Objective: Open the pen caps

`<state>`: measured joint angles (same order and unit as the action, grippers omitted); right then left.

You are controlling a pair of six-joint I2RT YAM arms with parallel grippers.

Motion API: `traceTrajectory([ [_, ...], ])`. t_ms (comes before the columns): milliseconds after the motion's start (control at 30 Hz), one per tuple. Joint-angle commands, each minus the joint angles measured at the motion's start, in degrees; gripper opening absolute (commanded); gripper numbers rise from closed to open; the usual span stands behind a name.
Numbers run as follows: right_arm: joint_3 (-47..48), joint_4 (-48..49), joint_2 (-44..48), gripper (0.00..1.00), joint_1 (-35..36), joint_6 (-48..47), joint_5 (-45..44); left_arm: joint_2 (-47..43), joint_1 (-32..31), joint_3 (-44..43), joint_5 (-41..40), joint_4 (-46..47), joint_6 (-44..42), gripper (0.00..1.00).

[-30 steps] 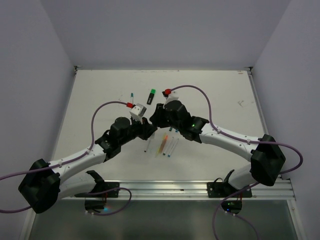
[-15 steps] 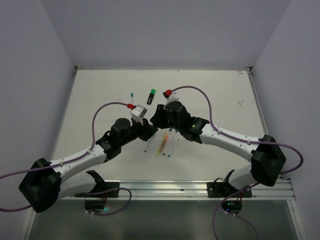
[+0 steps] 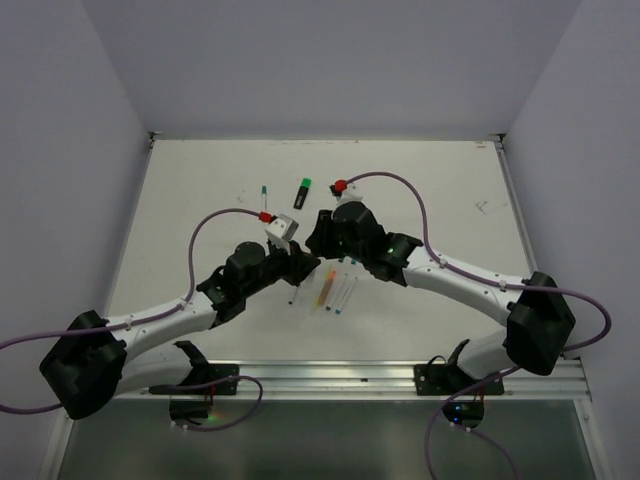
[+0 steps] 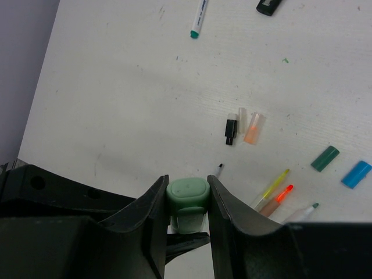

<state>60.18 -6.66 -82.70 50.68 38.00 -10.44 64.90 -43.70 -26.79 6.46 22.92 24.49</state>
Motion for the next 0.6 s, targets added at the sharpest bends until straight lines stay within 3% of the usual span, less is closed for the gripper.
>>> traceTrajectory([
  [0, 6.6, 4.7, 3.2, 0.0, -4.5, -0.6, -5.9, 0.8, -4.0, 2.7, 3.3, -1.8, 0.3, 0.0],
  [333, 12.0, 10.3, 5.4, 0.0, -14.2, -1.8, -7.6, 0.0, -7.4, 6.0, 2.2, -1.6, 4.1, 0.0],
  [567, 14.4, 14.2, 6.6, 0.0, -16.0, -3.8, -9.6, 4.0, -7.5, 5.1, 4.0, -0.9, 4.2, 0.0],
])
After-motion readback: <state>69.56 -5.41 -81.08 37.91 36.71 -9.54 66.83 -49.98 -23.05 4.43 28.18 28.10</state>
